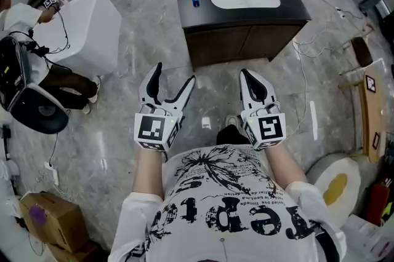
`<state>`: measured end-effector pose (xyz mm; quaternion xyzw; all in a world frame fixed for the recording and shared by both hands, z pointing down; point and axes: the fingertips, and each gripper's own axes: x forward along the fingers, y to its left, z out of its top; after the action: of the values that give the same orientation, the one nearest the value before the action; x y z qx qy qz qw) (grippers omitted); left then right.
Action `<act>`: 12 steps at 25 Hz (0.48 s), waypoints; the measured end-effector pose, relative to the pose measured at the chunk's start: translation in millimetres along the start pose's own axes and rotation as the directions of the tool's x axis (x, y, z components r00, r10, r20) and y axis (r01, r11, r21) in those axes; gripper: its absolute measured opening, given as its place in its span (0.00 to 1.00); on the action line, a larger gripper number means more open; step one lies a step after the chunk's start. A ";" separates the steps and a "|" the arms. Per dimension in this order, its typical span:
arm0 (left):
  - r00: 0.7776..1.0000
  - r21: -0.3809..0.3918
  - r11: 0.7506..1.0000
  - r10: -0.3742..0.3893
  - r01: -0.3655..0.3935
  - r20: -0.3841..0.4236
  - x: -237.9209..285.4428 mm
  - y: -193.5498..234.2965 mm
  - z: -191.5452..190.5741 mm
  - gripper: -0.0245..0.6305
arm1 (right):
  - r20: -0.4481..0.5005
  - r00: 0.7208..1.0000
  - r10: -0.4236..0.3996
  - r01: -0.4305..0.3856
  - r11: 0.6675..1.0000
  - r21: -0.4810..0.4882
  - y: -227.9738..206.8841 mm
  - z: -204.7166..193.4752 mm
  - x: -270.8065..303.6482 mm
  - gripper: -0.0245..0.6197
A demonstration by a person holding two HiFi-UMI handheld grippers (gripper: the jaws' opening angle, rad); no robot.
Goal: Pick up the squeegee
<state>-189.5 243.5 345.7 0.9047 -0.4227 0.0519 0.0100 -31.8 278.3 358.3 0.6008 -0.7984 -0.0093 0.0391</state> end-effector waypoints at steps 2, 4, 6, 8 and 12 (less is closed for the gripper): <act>0.999 -0.006 0.999 0.039 -0.039 -0.006 38.6 -4.4 5.9 0.59 | -0.006 0.999 0.037 -0.037 0.999 -0.002 -37.6 1.8 23.4 0.06; 0.997 -0.010 0.997 0.071 -0.072 -0.011 75.6 -10.1 11.1 0.59 | -0.010 0.998 0.069 -0.069 0.998 -0.009 -73.1 3.5 43.6 0.06; 0.995 -0.017 0.995 0.100 -0.100 -0.015 110.8 -13.7 14.9 0.59 | -0.015 0.995 0.094 -0.095 0.995 -0.016 -105.2 3.7 62.4 0.06; 0.992 -0.025 0.992 0.126 -0.127 -0.022 142.9 -14.5 16.0 0.59 | -0.024 0.993 0.118 -0.118 0.993 -0.020 -133.2 1.5 81.7 0.06; 0.986 -0.031 0.986 0.162 -0.164 -0.047 190.1 -15.0 10.6 0.59 | -0.047 0.988 0.148 -0.149 0.989 -0.010 -175.6 -11.2 112.9 0.06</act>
<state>-55.9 107.2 355.0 0.8655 -0.4957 0.0653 0.0308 106.3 121.5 364.4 0.5394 -0.8398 0.0021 0.0621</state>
